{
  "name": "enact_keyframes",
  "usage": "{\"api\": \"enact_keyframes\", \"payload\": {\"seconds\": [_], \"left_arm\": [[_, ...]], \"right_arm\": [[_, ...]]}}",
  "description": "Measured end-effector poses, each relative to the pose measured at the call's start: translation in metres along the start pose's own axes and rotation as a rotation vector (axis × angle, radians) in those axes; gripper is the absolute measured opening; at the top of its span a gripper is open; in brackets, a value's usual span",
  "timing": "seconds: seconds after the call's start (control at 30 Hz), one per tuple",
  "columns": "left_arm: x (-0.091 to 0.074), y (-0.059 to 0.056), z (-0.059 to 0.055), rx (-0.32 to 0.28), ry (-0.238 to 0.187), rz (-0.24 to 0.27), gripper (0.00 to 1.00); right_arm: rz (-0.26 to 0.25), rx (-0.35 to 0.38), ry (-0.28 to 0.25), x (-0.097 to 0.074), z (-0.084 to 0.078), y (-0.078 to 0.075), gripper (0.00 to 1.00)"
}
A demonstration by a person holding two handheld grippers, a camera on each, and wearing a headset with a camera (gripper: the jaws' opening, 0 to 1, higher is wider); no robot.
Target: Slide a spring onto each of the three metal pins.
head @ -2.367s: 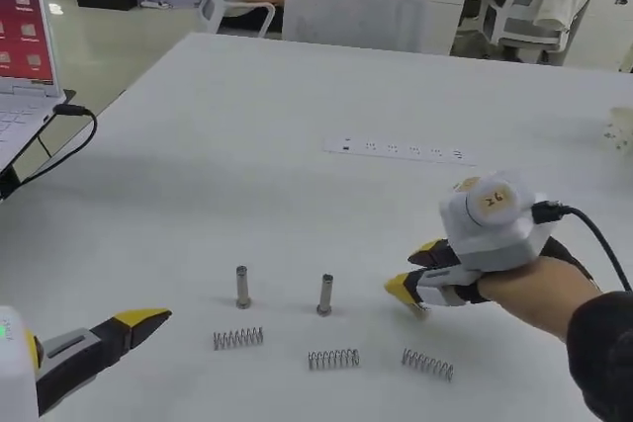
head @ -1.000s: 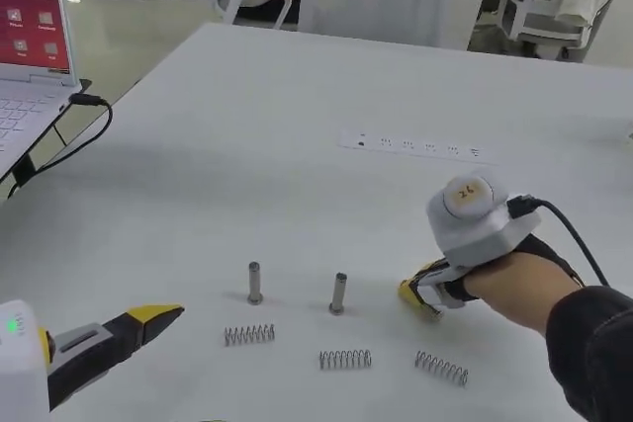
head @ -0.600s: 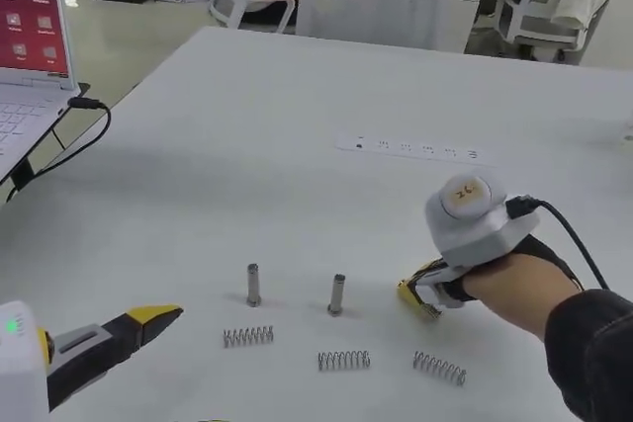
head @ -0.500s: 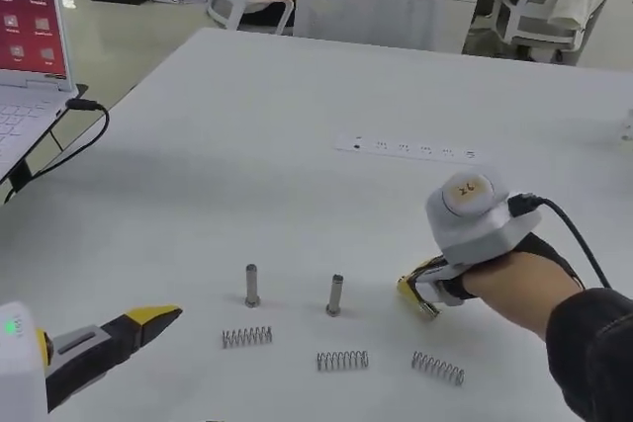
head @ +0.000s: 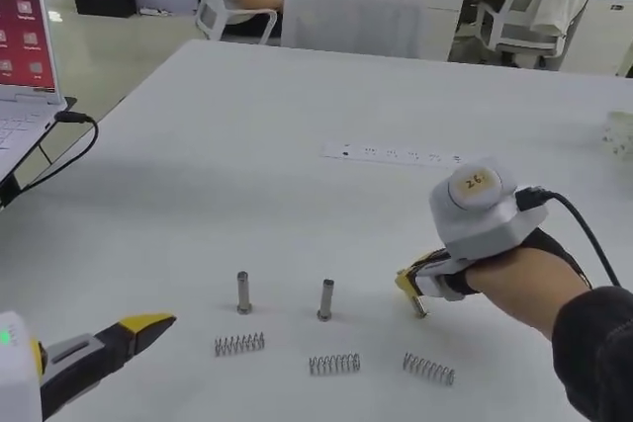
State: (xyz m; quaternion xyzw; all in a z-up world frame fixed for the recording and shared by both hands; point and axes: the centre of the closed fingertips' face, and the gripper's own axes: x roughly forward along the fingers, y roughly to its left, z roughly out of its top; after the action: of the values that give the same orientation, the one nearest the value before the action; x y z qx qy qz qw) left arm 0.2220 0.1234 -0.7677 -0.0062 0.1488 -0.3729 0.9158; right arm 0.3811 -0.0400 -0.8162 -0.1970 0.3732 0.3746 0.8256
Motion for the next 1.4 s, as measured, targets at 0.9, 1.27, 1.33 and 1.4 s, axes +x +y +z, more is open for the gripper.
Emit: {"api": "enact_keyframes", "payload": {"seconds": [0.9, 1.27, 1.33, 1.4], "left_arm": [[0.002, -0.004, -0.001, 0.01, 0.013, -0.015, 0.79], [0.003, -0.005, -0.001, 0.009, 0.014, -0.02, 0.79], [0.003, -0.005, -0.001, 0.01, 0.014, -0.021, 0.79], [0.003, -0.005, -0.001, 0.009, 0.014, -0.021, 0.79]], "right_arm": [[-0.011, 0.05, -0.014, -0.019, -0.015, 0.0, 0.05], [-0.005, 0.062, -0.005, -0.02, -0.017, 0.001, 0.06], [-0.004, 0.06, -0.006, -0.019, -0.017, 0.001, 0.06], [-0.002, 0.053, -0.006, -0.019, -0.016, 0.001, 0.06]]}}
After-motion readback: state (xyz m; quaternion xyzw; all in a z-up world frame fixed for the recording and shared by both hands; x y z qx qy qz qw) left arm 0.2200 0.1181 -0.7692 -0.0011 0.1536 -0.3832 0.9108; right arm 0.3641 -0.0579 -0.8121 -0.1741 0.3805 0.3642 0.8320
